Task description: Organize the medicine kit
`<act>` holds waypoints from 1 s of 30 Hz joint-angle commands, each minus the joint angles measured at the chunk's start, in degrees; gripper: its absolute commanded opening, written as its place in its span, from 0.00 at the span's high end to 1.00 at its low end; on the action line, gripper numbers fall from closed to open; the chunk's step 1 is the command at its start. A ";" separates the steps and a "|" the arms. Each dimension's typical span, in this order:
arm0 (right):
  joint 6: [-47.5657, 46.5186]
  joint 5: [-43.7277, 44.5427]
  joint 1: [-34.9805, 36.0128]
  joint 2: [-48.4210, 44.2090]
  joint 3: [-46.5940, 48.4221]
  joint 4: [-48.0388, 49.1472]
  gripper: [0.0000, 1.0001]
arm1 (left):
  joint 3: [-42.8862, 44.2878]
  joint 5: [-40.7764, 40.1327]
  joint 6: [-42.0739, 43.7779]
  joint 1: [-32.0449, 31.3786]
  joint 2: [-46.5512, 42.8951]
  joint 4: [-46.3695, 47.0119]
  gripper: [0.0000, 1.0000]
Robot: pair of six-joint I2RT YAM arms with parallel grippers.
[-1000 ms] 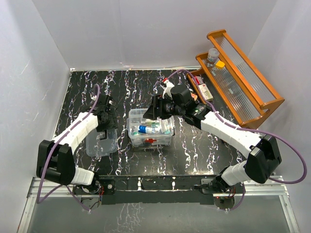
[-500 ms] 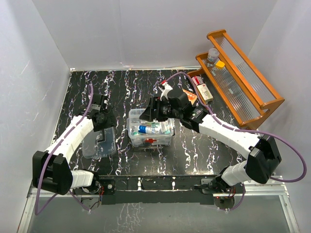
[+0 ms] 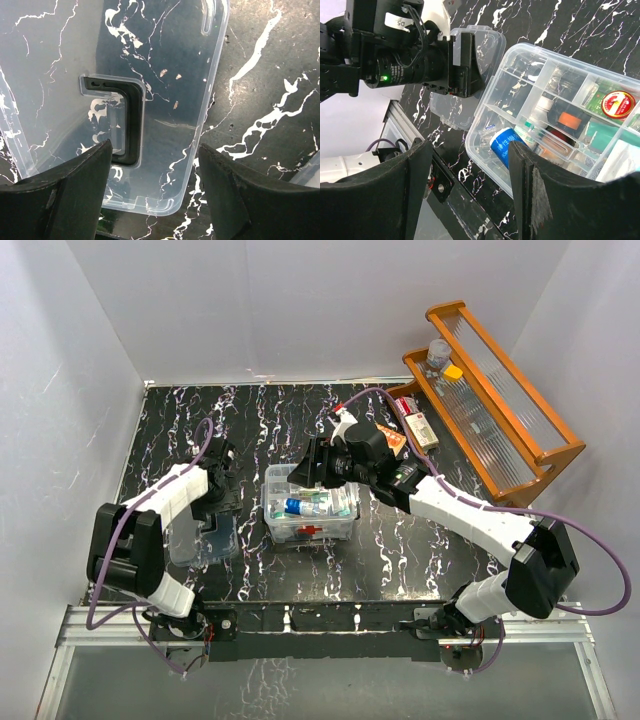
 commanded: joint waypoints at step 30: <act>-1.11 2.10 0.08 -3.00 -0.42 3.38 0.40 | -0.88 -0.79 0.68 0.28 3.58 2.70 0.56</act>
